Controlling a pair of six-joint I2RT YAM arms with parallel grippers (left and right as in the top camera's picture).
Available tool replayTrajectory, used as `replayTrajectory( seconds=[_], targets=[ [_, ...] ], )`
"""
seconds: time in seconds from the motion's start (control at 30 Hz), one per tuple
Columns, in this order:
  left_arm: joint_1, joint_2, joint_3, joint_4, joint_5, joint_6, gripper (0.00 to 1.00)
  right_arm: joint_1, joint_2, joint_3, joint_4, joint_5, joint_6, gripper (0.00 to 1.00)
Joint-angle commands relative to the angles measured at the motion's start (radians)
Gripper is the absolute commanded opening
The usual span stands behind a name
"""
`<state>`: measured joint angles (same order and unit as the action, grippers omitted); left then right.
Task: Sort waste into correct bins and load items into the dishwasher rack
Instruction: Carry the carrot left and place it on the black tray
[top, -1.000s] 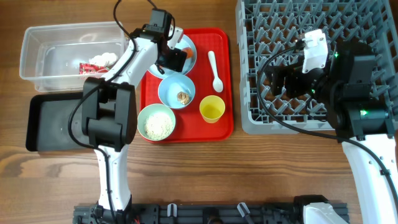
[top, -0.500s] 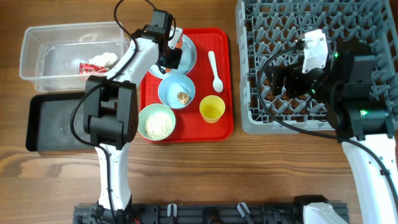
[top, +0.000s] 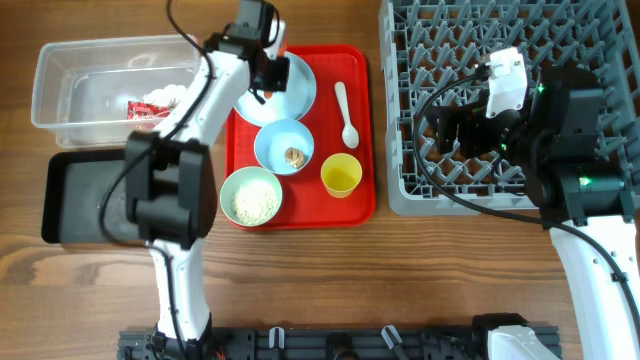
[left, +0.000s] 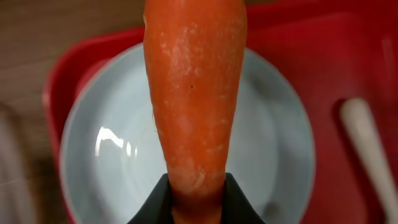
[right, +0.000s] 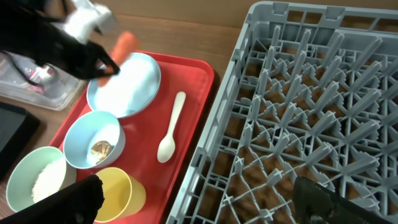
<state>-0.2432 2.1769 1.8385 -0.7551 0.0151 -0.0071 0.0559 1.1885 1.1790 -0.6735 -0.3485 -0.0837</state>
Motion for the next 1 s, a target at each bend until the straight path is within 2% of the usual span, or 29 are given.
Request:
replayTrajectory(
  seconds=[0.0,0.17,0.3,0.5,0.57,0.8,0.97],
  targets=[
    [0.011,-0.192,0.047,-0.062,-0.031,-0.13,0.07,-0.003,0.004,0.01,0.003,-0.019,0.008,1.0],
    [0.021,-0.34,0.047,-0.232,-0.098,-0.278,0.06,-0.003,0.003,0.01,0.003,-0.019,0.008,1.0],
    [0.045,-0.453,0.047,-0.426,-0.171,-0.377,0.06,-0.003,0.003,0.01,0.003,-0.019,0.008,1.0],
    [0.143,-0.511,0.047,-0.72,-0.341,-0.585,0.06,-0.003,0.003,0.01,0.003,-0.019,0.01,1.0],
    [0.193,-0.511,0.039,-0.767,-0.37,-0.631,0.06,-0.003,0.004,0.01,0.003,-0.019,0.015,1.0],
    [0.423,-0.511,-0.115,-0.714,-0.356,-0.743,0.04,-0.003,0.004,0.01,0.002,-0.019,0.016,1.0],
    [0.541,-0.511,-0.317,-0.569,-0.23,-0.742,0.04,-0.003,0.004,0.01,0.002,-0.019,0.016,1.0]
  ],
)
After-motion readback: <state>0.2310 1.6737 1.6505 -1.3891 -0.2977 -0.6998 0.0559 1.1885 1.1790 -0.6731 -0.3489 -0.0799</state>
